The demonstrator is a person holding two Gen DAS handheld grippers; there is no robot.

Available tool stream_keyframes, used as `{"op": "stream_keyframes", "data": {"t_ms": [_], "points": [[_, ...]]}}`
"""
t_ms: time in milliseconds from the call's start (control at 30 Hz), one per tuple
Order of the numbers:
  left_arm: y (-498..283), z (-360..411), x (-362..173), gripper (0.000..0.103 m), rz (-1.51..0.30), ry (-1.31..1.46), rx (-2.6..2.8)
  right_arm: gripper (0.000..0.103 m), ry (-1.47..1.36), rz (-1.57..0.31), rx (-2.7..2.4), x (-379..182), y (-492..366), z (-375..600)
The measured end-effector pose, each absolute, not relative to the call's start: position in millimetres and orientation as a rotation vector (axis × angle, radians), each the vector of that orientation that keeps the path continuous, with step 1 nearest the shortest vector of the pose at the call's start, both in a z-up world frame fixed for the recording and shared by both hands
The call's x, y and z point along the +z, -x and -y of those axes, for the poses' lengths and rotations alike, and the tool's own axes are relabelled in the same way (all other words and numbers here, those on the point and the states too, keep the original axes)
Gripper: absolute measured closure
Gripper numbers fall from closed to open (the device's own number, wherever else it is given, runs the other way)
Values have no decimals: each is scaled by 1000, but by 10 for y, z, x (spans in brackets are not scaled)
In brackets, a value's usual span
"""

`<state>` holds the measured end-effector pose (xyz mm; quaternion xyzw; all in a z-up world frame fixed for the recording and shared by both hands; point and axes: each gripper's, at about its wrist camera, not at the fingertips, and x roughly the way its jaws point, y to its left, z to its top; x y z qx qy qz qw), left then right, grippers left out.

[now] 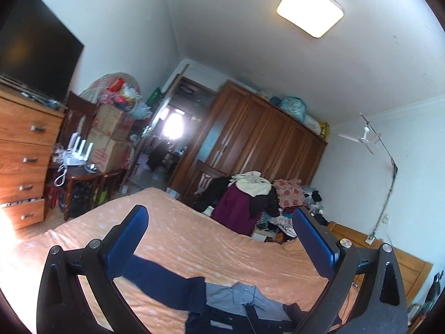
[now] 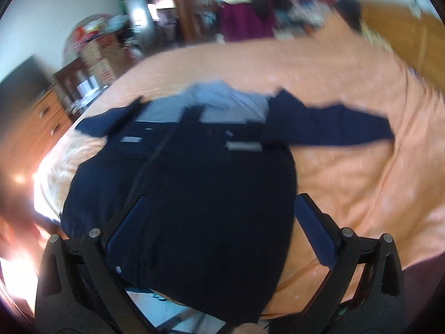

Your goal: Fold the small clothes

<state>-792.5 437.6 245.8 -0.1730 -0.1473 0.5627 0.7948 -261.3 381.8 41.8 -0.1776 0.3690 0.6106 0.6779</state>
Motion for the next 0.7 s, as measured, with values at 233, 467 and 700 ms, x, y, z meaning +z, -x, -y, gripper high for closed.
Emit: {"op": "stream_keyframes", "data": {"t_ms": [233,467,700], "points": [[6231,-5000,2205,0,-38,190,1270,0,291,-936,1134,342,1215,-4002],[4838,-5640,1247,0,-304,334,1011,2,-34,-1119,995,-104,-173,-4229],[4180,-5981,134,0,-487,571,903,32,-199,-1258,838,-583,-978,-4450]]}}
